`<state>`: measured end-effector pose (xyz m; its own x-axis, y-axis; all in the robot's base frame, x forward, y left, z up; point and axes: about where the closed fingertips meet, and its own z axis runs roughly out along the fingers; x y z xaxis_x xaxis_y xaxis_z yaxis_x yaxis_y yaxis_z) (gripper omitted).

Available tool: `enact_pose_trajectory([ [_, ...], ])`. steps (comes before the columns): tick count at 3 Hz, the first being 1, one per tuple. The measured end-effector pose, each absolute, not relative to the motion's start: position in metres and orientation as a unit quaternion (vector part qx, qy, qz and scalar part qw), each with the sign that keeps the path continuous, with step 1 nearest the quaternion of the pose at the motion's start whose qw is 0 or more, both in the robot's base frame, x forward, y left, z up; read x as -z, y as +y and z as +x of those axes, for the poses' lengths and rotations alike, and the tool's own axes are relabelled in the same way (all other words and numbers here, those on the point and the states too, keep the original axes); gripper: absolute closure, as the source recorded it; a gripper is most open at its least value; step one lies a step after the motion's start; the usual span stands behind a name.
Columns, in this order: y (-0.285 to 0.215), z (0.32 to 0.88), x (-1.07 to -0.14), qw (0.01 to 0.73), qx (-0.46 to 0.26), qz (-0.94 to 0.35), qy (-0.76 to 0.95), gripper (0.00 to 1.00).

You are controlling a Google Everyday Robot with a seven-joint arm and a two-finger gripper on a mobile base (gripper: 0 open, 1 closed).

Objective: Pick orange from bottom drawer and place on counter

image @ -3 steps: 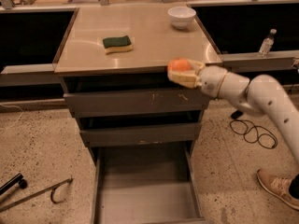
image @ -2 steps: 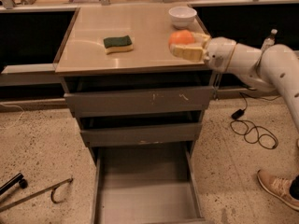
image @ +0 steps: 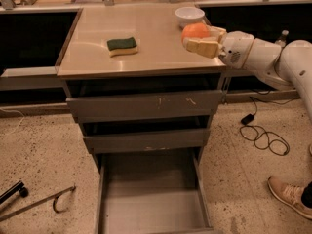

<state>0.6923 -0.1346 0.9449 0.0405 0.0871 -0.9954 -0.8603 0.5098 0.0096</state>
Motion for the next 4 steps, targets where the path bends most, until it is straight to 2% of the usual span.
enact_pose_trajectory([
  [2,-0.104,0.777,-0.918,0.624,-0.308,-0.381,0.609,1.00],
  [4,-0.070,0.852,-0.861,0.527,-0.204,-0.487,0.666,1.00],
])
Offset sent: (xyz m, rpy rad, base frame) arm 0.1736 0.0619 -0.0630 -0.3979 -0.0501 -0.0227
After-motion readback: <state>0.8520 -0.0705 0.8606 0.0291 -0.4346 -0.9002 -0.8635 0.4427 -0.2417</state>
